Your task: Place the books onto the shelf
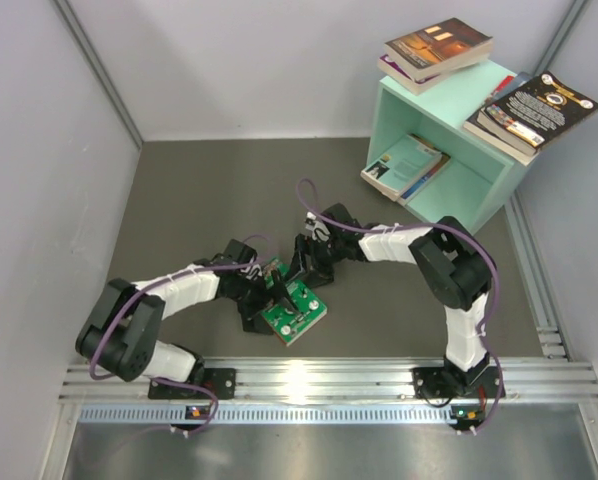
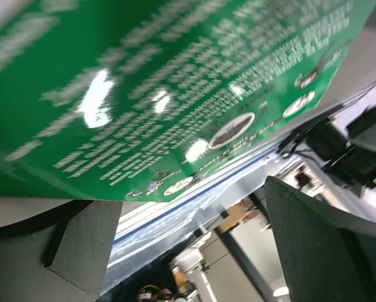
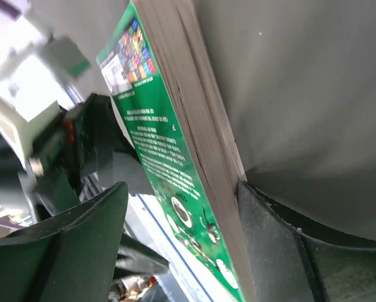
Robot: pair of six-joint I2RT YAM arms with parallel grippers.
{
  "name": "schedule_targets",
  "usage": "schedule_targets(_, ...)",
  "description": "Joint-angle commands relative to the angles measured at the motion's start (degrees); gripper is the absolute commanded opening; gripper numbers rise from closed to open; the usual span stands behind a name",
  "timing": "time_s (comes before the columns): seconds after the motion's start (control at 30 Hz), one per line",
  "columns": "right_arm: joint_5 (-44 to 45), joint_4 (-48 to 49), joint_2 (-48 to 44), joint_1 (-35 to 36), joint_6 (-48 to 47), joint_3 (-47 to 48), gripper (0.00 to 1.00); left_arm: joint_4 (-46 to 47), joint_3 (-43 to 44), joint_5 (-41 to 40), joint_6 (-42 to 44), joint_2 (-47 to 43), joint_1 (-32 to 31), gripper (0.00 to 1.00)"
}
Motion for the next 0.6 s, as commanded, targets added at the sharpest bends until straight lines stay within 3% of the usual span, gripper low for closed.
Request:
schedule_targets(0.0, -4.90, -0.85, 0.28, 3.48, -0.12, -2.63, 0.70, 20.54, 0.84, -9.35, 4.87, 0.11, 5.21, 0.99)
schedule_targets(0.17, -10.00, -3.57, 0.02, 3.57, -2.49, -4.04, 0.61, 17.28, 4.53, -9.43, 9.62, 2.13, 9.79, 0.99)
schedule_targets(0.43, -9.66, -6.21, 0.37, 3.04, -4.86, -2.28, 0.21, 17.19, 8.83, -8.19, 9.53, 5.82, 10.50, 0.98)
schedule_targets(0.57, -6.32, -9.72, -1.74, 0.32, -5.13, -2.11, 0.09, 6.25, 14.19, -12.32, 14.79, 3.02, 10.32, 0.99)
